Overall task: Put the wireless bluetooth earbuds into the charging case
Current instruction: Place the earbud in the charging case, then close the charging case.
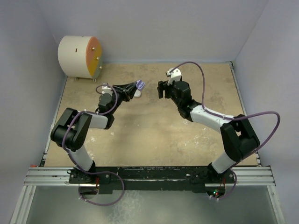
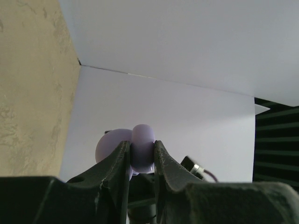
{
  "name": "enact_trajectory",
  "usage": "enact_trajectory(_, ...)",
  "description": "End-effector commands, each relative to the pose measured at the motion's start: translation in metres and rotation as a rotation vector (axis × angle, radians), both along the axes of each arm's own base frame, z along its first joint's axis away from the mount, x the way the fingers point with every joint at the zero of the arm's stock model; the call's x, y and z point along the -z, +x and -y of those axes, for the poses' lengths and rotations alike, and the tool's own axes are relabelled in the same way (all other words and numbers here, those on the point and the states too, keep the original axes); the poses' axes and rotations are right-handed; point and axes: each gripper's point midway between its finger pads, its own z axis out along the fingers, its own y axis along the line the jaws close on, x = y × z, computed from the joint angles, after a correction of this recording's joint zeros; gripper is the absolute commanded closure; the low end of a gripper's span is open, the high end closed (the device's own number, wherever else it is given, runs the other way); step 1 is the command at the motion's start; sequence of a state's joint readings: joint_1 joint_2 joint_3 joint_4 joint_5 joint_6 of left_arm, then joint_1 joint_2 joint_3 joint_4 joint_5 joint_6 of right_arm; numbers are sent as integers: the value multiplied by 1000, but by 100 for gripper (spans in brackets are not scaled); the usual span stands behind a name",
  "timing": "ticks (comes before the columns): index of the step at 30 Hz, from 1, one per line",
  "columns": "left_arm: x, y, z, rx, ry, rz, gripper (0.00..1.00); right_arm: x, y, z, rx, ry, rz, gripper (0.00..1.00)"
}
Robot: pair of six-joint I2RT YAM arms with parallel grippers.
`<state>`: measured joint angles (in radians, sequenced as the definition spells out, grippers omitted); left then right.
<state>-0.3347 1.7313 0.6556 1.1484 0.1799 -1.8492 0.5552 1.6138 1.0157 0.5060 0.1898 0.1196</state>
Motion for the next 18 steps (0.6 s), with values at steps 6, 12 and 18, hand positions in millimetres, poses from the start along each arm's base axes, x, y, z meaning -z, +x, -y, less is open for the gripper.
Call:
enact_trajectory(6,-40,14,-29,-231,-125,14,100,-41,-30,-6,-92,106,281,23)
enact_trajectory(12,-35,12,-23,-321,-131,-99,100,-30,-32,-20,-71,98,344,21)
enact_trajectory(18,-37,11,-19,-387,-137,-156,100,-30,-32,-31,-66,134,407,17)
